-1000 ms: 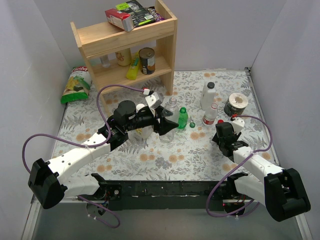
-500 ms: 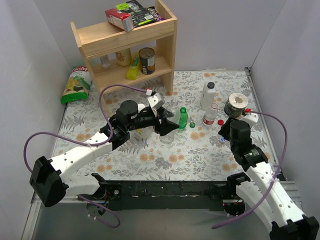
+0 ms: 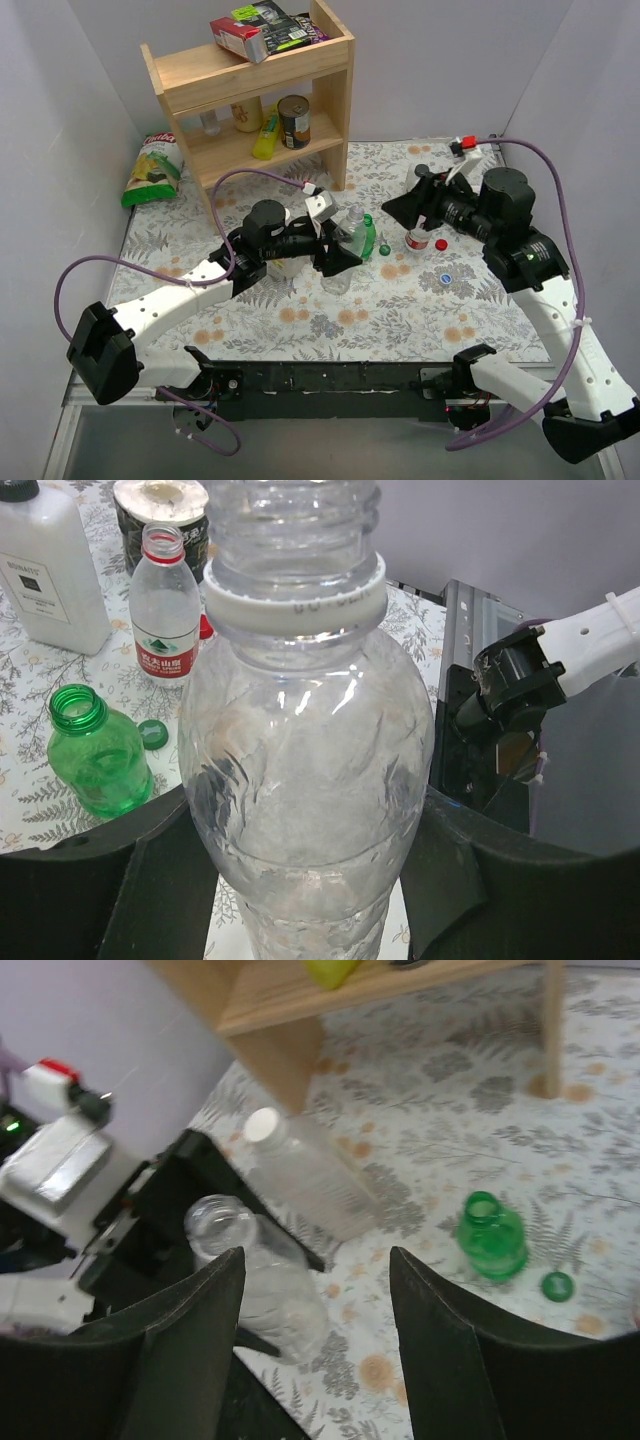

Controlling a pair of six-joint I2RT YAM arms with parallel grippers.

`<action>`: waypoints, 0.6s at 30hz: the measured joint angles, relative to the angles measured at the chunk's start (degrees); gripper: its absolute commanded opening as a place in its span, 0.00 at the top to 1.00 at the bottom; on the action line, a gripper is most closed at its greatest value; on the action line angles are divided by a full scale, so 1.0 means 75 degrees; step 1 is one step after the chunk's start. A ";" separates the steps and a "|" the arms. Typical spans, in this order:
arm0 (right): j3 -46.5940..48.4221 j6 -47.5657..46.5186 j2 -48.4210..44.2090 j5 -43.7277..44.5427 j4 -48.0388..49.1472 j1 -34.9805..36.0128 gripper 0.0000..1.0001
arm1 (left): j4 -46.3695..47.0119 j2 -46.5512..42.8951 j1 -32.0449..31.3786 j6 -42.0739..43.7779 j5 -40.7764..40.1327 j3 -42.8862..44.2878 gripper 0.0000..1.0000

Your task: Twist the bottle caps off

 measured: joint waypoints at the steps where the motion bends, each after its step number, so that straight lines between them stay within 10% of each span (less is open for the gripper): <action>1: 0.0076 0.0032 0.0087 -0.0154 0.0000 0.0262 0.34 | -0.0003 0.0032 0.0000 0.0000 0.0000 0.0000 0.64; 18: 0.0650 -0.0204 0.0985 0.0487 -0.0169 0.2200 0.38 | -0.0023 0.0140 0.0000 0.0000 0.0143 0.0000 0.64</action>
